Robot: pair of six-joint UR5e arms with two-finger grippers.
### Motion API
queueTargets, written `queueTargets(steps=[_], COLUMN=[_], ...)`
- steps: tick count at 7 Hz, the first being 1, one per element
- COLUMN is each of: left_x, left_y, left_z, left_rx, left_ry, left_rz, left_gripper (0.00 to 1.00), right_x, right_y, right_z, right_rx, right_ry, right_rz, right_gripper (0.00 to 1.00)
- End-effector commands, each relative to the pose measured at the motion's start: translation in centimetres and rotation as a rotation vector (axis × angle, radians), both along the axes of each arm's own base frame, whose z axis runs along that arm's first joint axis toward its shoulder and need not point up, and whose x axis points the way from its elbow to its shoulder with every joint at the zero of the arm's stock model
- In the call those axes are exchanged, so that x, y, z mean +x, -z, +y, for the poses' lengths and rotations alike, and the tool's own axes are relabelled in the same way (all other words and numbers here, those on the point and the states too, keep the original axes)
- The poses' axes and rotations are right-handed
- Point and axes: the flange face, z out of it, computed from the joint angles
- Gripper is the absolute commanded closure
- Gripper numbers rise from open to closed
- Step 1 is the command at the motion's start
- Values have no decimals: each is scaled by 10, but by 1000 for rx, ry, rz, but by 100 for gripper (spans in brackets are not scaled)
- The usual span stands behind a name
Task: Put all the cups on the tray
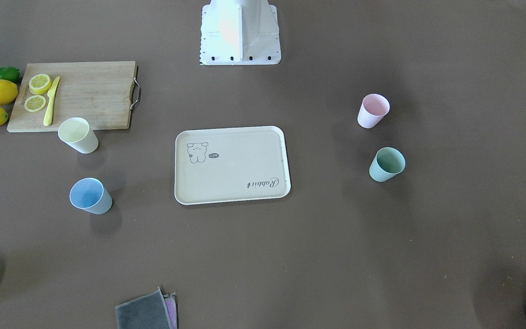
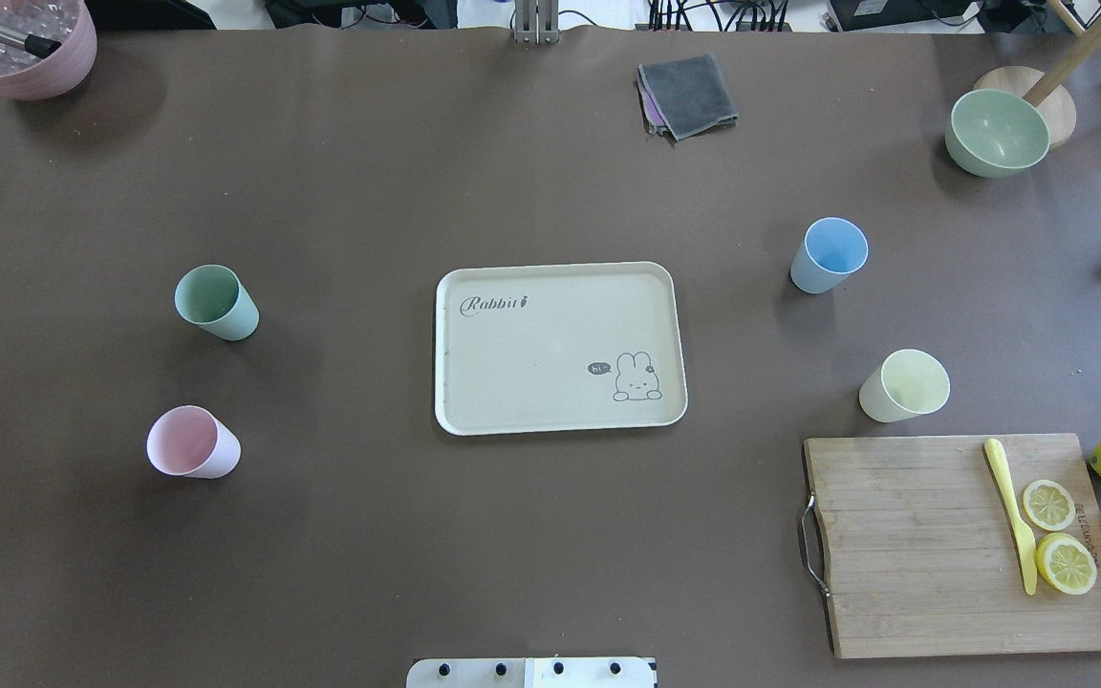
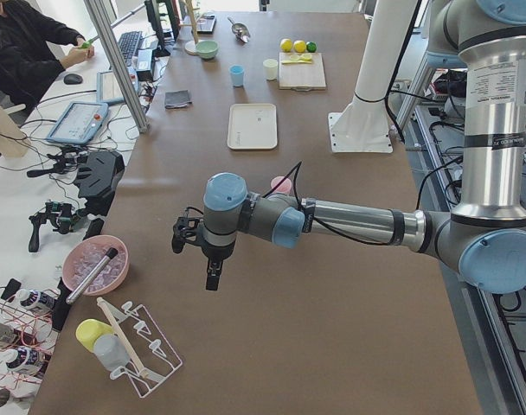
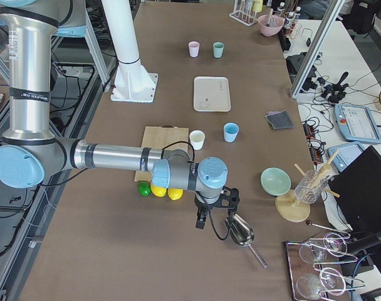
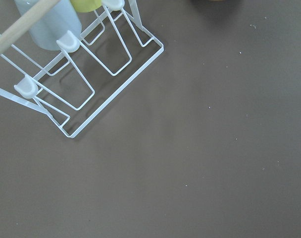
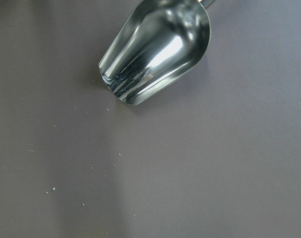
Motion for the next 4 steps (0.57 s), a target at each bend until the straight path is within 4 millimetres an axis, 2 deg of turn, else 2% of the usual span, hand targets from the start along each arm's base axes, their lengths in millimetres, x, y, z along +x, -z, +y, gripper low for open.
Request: queueTargets(steps=[1,2,3,4], left_x=[0,0,-1,-1], left_y=[0,-2,-4,-10], left_z=[4,4,5,13], left_rx=[-9,-15,-17,-27], left_ry=[0,1,2,0], left_rz=[0,-1,-2,-3], left_gripper=[2,2,2,2], right_x=[0,0,0,0], right_y=[4,10,26,28], right_z=[-3,-4,-7,-7], right_rx=[9,20,44,47], right_ry=[0,0,-3,-3], right_rz=[-2,-5,-5,-5], right_gripper=[0,0,0,0])
